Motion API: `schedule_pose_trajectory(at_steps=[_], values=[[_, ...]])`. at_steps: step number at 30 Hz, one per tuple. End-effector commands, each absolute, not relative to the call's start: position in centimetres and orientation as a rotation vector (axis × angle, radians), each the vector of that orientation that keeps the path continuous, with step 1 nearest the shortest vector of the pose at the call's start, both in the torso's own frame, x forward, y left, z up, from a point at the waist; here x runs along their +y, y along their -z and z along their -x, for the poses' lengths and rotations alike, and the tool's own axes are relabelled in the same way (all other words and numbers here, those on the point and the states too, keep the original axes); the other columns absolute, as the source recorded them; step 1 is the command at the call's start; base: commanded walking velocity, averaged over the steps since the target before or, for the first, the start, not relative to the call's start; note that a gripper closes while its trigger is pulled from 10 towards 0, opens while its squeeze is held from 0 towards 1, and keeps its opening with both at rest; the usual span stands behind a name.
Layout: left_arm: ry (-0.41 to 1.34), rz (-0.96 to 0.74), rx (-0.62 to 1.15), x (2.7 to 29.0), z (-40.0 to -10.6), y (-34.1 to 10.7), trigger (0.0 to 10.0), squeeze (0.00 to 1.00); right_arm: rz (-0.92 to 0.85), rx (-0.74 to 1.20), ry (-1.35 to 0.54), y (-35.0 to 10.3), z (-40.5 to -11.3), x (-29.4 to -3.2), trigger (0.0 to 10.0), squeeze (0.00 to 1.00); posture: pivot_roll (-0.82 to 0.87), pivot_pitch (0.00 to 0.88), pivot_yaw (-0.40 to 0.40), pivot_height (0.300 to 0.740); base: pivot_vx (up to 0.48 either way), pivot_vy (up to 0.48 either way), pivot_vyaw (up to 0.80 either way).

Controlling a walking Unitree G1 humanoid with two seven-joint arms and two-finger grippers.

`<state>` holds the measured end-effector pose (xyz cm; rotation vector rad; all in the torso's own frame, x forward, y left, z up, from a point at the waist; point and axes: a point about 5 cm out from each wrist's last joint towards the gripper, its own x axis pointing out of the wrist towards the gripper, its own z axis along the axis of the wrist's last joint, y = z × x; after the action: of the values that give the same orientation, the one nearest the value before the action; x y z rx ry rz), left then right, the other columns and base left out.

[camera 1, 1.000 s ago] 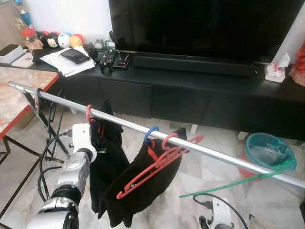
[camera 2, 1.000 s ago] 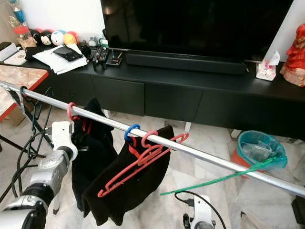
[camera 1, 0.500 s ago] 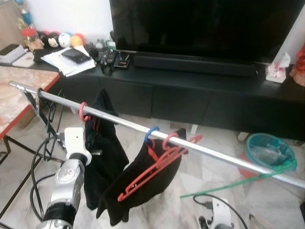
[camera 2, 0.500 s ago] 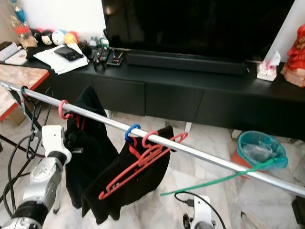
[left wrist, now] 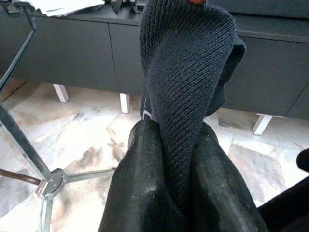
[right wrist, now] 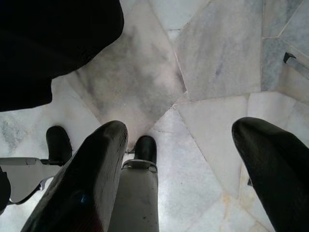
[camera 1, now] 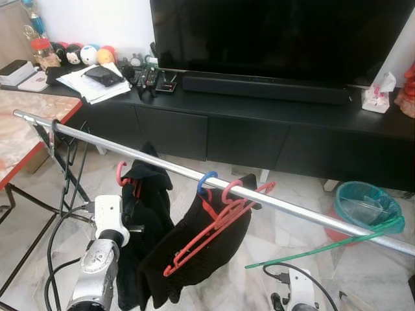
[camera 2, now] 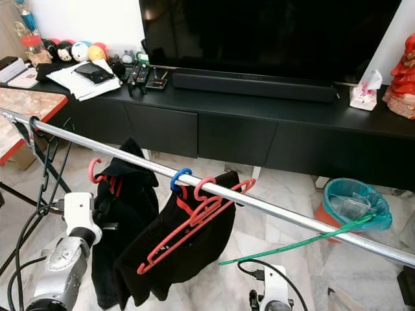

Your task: Hang hanger

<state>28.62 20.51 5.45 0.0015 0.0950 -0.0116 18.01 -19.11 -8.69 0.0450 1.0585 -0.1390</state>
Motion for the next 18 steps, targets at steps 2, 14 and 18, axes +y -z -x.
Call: schedule_pose_trajectory(at_steps=[2,14,18], values=[[0.021,-0.008,0.019,20.3,-29.39,-7.39,10.0,0.0,-0.048,1.053,0.144,8.61,-18.17,-19.2,10.0,0.0,0.01,0.0,0.007,0.74,0.0,0.0,0.0],[0.026,0.001,0.019,19.78,-29.3,-7.58,10.0,0.0,-0.052,1.051,0.143,8.59,-18.23,-19.1,10.0,0.0,0.01,0.0,0.007,0.74,-0.042,0.0,0.0],[0.028,0.003,0.016,19.68,-29.31,-7.79,10.0,0.0,-0.053,1.052,0.141,8.59,-18.24,-19.06,10.0,0.0,0.01,0.0,0.004,0.74,-0.263,0.0,0.0]])
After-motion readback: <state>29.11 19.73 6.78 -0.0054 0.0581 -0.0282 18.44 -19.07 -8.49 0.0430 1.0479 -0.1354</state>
